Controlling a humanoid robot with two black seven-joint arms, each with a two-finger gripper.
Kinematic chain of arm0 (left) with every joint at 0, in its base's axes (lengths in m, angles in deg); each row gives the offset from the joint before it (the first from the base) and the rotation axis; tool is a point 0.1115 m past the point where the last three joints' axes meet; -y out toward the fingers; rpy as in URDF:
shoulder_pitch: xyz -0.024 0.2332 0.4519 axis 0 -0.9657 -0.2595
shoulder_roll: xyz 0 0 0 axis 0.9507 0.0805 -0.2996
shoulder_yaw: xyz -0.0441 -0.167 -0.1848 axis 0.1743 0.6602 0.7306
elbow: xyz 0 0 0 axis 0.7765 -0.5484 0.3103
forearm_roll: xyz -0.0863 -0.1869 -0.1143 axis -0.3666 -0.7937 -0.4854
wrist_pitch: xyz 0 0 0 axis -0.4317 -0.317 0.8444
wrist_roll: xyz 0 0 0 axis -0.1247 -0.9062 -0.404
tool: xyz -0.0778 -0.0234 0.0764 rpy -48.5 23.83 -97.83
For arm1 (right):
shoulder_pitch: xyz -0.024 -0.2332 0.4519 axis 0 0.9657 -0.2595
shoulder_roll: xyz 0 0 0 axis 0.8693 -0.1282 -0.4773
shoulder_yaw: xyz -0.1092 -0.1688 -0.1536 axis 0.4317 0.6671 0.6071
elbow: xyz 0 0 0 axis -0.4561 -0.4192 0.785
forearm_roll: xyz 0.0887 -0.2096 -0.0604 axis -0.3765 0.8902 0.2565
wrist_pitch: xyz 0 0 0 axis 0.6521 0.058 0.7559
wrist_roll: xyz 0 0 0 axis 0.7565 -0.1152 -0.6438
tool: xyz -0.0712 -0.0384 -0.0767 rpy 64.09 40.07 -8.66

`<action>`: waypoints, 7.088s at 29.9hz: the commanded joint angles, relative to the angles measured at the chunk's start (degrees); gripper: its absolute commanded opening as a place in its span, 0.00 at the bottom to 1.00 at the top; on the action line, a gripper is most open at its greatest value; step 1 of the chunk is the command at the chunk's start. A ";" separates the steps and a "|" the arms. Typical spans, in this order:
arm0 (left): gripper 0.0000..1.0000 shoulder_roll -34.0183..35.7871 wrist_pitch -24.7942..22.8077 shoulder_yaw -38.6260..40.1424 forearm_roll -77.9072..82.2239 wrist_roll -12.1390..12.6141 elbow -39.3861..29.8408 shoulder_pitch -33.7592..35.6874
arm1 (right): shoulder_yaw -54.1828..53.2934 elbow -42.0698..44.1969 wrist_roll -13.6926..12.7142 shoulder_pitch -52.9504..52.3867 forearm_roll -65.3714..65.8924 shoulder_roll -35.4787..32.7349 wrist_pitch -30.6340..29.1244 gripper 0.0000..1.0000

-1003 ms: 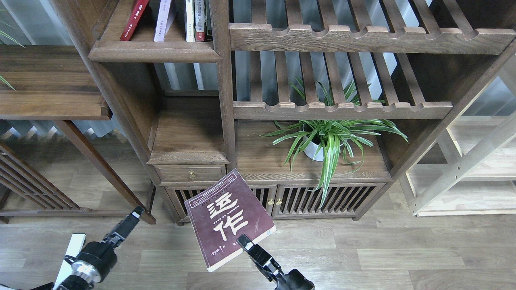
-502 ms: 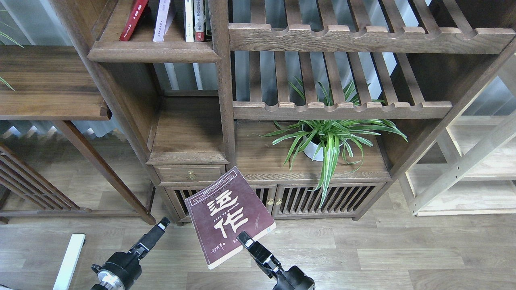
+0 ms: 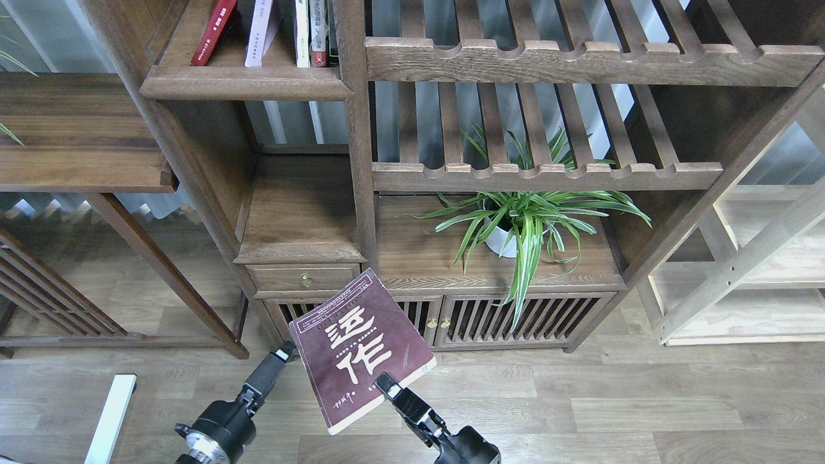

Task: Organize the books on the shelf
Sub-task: 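Bring the left gripper up to the red book's lower edge, then grasp the red book with the left gripper beside the right gripper, then release the right gripper and carry the book with the left gripper, then lift the red book with the left gripper toward the upper shelf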

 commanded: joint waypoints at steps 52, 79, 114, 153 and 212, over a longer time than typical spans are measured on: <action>0.90 -1.61 0.00 -6.43 -10.50 0.00 -1.34 13.46 | 2.99 0.88 -1.35 -8.87 -16.09 0.00 0.00 0.15; 0.40 -1.69 0.00 -6.07 -6.73 0.00 -0.99 12.67 | 2.82 3.52 -1.26 -8.70 -15.65 0.00 0.00 0.15; 0.14 -0.90 0.00 -1.95 -1.81 0.00 -1.69 9.60 | 1.94 4.13 -1.35 -7.56 -14.34 0.00 0.00 0.19; 0.05 7.00 0.00 7.72 10.76 0.00 -2.74 6.17 | -4.48 12.40 -1.35 -5.80 -12.31 0.00 0.00 0.48; 0.07 10.34 0.00 31.36 43.28 4.45 -1.76 -2.18 | -7.03 14.86 -1.79 -5.36 -11.17 0.00 0.00 0.48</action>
